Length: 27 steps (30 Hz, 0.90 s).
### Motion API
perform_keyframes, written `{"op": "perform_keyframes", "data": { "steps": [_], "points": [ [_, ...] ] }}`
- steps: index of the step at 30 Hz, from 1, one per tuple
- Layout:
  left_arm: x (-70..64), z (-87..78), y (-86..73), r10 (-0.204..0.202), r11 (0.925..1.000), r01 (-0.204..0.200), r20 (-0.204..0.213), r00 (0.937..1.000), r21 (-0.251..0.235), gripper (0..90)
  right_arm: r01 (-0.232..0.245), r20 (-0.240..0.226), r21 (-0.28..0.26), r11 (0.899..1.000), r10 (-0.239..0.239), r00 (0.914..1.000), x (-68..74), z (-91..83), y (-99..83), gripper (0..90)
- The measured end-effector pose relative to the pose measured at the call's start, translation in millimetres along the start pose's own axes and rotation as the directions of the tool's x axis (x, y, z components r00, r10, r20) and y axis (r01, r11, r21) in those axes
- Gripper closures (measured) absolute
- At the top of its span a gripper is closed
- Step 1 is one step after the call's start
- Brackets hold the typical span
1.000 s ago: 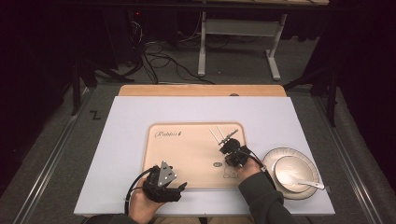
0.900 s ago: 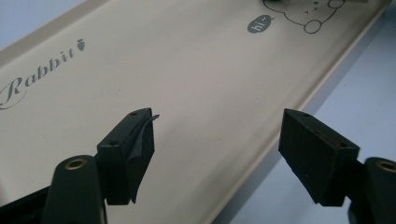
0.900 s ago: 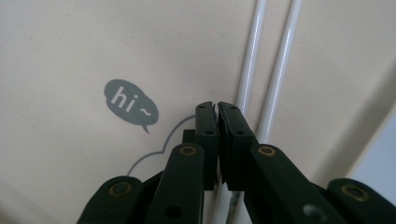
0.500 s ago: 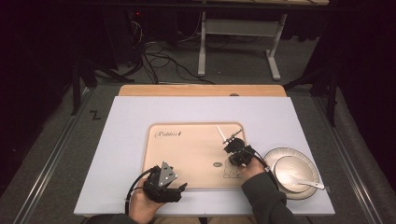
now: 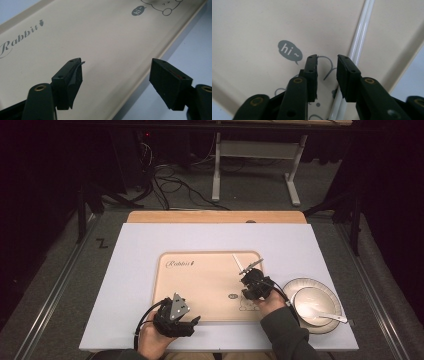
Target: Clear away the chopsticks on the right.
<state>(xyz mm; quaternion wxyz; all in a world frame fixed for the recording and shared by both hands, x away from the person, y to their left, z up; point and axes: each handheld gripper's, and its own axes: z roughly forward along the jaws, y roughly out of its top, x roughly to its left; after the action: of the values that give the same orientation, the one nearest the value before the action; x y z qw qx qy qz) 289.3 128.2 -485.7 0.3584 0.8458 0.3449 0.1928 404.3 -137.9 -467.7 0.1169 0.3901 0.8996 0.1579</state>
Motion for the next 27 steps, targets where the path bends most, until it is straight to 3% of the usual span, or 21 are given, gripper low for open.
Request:
{"op": "perform_keyframes", "data": {
  "steps": [14, 27],
  "points": [
    [1.8, 0.6, -0.2, -0.024, 0.9997, 0.024, 0.011, 0.9996, -0.006, 26.9, -0.036, -0.081, -0.091, 0.995, 0.029, 0.9963, -6.6, -31.8, -26.2, 56.6],
    [1.6, -0.4, -0.6, -0.026, 0.9996, 0.026, 0.011, 0.9996, -0.006, 26.9, -0.024, -0.089, -0.141, 0.99, 0.012, 0.996, -11.3, -56.3, -49.2, 52.6]
  ]
}}
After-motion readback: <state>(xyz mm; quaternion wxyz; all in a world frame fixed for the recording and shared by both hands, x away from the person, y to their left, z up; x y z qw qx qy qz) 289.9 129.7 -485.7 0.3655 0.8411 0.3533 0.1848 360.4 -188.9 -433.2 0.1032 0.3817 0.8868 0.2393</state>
